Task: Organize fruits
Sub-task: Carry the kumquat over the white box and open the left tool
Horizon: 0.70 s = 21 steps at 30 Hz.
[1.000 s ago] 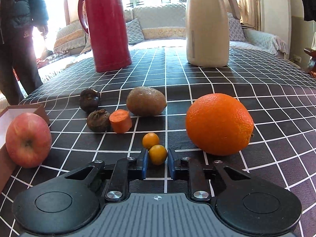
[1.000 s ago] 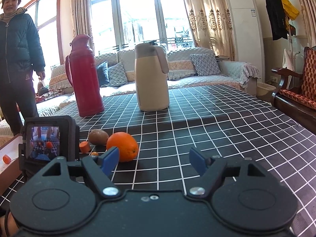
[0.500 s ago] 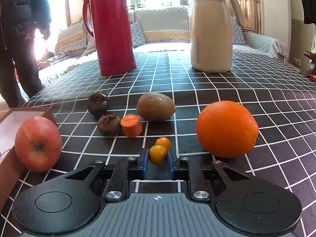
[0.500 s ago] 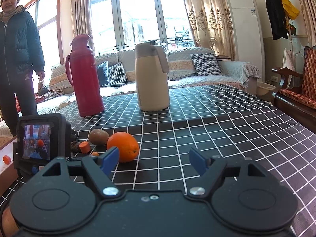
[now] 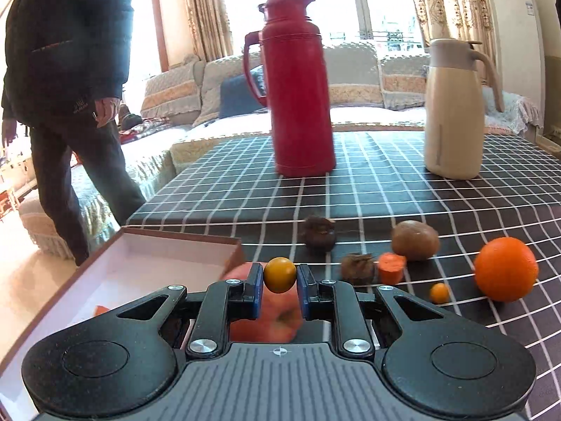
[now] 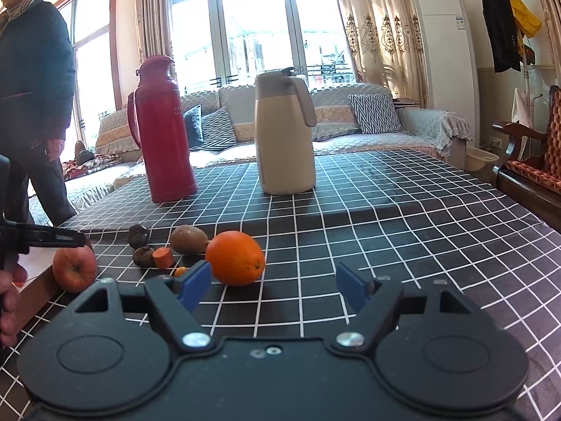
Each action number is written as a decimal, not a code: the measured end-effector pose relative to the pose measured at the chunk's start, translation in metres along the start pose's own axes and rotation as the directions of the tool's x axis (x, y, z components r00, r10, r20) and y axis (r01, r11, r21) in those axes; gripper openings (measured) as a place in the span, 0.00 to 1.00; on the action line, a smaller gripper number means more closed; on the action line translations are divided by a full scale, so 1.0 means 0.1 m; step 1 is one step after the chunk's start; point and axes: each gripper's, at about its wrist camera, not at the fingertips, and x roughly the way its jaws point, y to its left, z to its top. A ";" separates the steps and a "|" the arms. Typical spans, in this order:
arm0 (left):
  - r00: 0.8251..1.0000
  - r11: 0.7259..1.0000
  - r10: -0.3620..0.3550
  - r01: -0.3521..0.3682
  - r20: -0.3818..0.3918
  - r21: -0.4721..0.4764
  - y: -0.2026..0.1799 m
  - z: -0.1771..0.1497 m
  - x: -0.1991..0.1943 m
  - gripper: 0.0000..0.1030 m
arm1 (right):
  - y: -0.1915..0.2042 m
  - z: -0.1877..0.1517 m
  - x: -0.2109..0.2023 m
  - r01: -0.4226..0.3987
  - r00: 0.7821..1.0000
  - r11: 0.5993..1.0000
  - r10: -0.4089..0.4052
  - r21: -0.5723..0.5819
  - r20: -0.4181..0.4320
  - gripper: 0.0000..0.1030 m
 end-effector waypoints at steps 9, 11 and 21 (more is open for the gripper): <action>0.994 0.997 0.077 -0.077 -0.073 0.003 0.88 -0.18 0.13 0.20 | 0.16 -0.02 0.08 -0.023 1.000 1.000 0.023 -0.011 -0.010 0.76; 0.992 0.996 0.084 -0.085 -0.090 -0.006 1.02 -0.23 0.16 0.20 | 0.21 -0.03 0.11 -0.030 0.999 0.999 0.030 -0.015 -0.013 0.76; 0.981 0.989 0.121 -0.132 -0.149 -0.064 1.37 -0.46 0.32 0.20 | 0.52 -0.06 0.26 -0.070 0.997 0.996 0.068 -0.047 -0.033 0.76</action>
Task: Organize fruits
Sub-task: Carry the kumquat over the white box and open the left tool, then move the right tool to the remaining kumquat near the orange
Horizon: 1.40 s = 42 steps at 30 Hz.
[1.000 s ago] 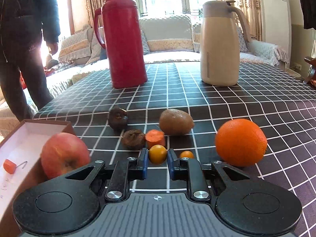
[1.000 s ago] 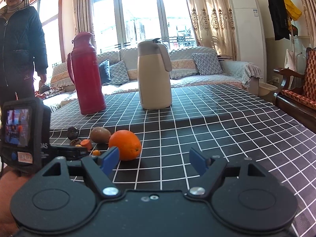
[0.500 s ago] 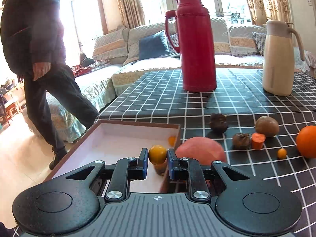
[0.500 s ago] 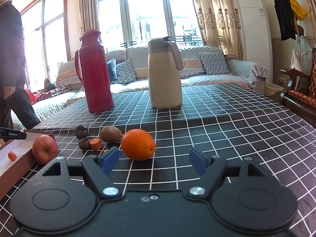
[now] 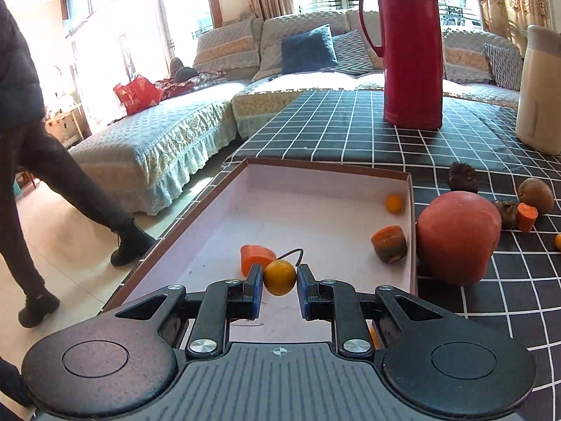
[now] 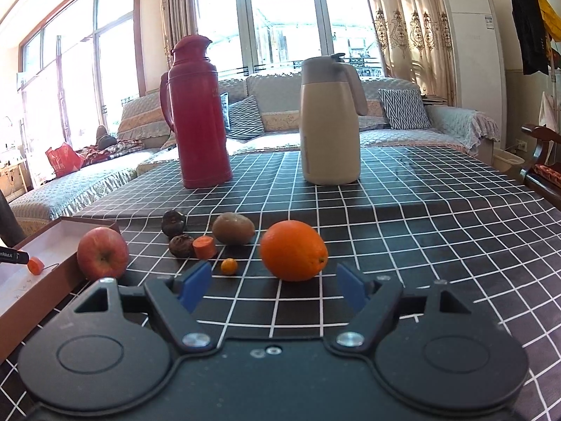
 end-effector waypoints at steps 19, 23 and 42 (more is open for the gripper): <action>0.999 1.000 0.005 -0.005 0.043 -0.015 0.06 -0.02 -0.09 0.69 | 0.16 -0.01 0.11 -0.022 1.000 1.000 0.022 -0.017 -0.013 0.76; 0.999 1.000 0.001 0.000 0.047 -0.019 0.05 -0.02 -0.12 0.69 | 0.17 -0.01 0.10 -0.024 1.000 1.000 0.024 -0.020 -0.013 0.76; 0.999 0.999 -0.044 0.044 0.019 -0.003 0.01 -0.08 -0.15 0.69 | 0.33 -0.04 0.18 -0.058 0.998 0.997 0.057 -0.053 -0.030 0.76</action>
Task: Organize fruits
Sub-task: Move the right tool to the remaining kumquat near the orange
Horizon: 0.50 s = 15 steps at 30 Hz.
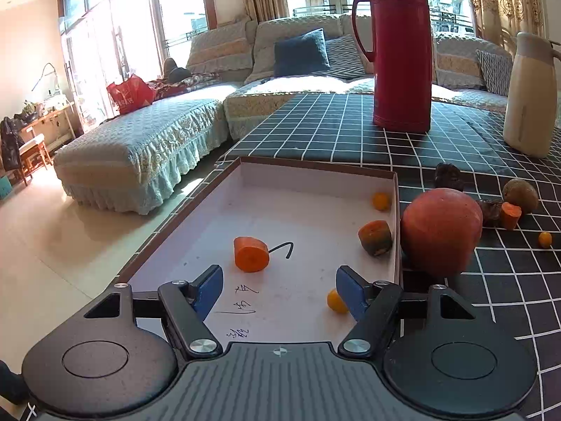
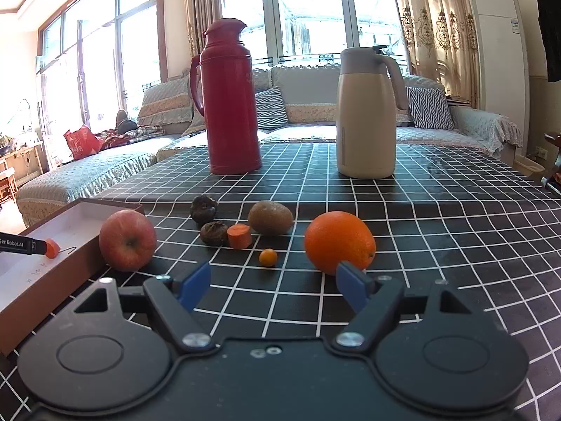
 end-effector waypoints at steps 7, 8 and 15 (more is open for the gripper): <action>1.000 1.000 -0.018 0.018 0.003 -0.002 -0.02 0.02 -0.01 0.72 | 0.10 0.04 0.10 -0.025 1.000 1.000 0.025 -0.016 -0.003 0.77; 1.000 1.000 -0.018 0.018 0.006 -0.001 -0.02 0.02 -0.02 0.75 | 0.12 0.06 0.12 -0.029 1.000 0.999 0.029 -0.020 -0.002 0.77; 1.000 1.000 -0.024 0.024 0.006 -0.006 -0.02 0.02 -0.01 0.76 | 0.33 0.12 0.38 -0.024 1.000 0.995 0.024 -0.099 -0.001 0.77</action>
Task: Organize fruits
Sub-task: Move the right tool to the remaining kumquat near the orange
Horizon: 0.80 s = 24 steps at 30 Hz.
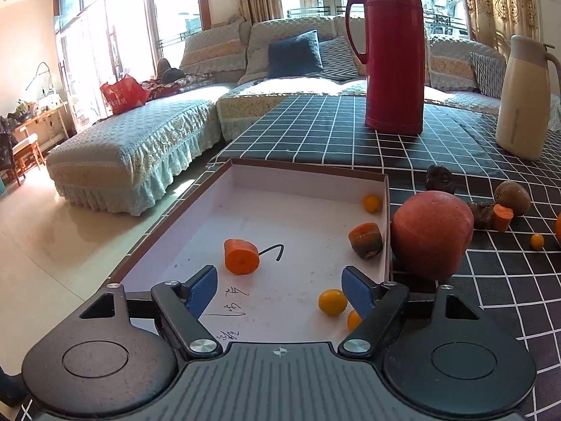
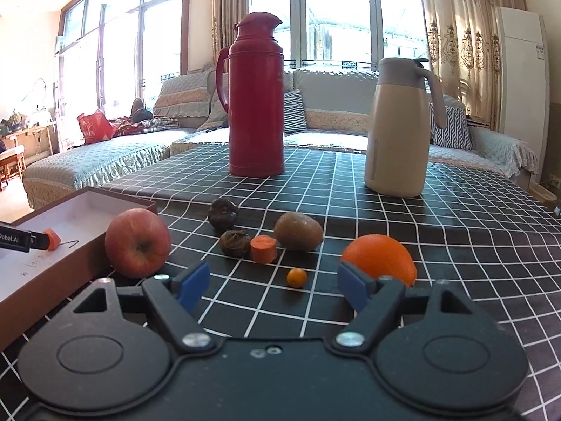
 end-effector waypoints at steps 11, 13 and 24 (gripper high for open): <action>1.000 1.000 0.000 0.000 0.001 -0.019 0.06 0.02 0.03 0.76 | 0.04 0.04 0.71 0.044 0.993 0.999 -0.047 -0.030 -0.112 0.71; 1.000 1.000 -0.001 0.001 0.002 -0.020 0.06 0.02 0.04 0.76 | 0.03 0.04 0.78 0.052 0.990 0.998 -0.056 -0.030 -0.127 0.66; 1.000 0.999 -0.009 0.009 0.005 -0.030 0.08 0.03 0.05 0.76 | -0.06 0.05 1.01 0.072 0.980 0.997 -0.075 -0.018 -0.186 0.49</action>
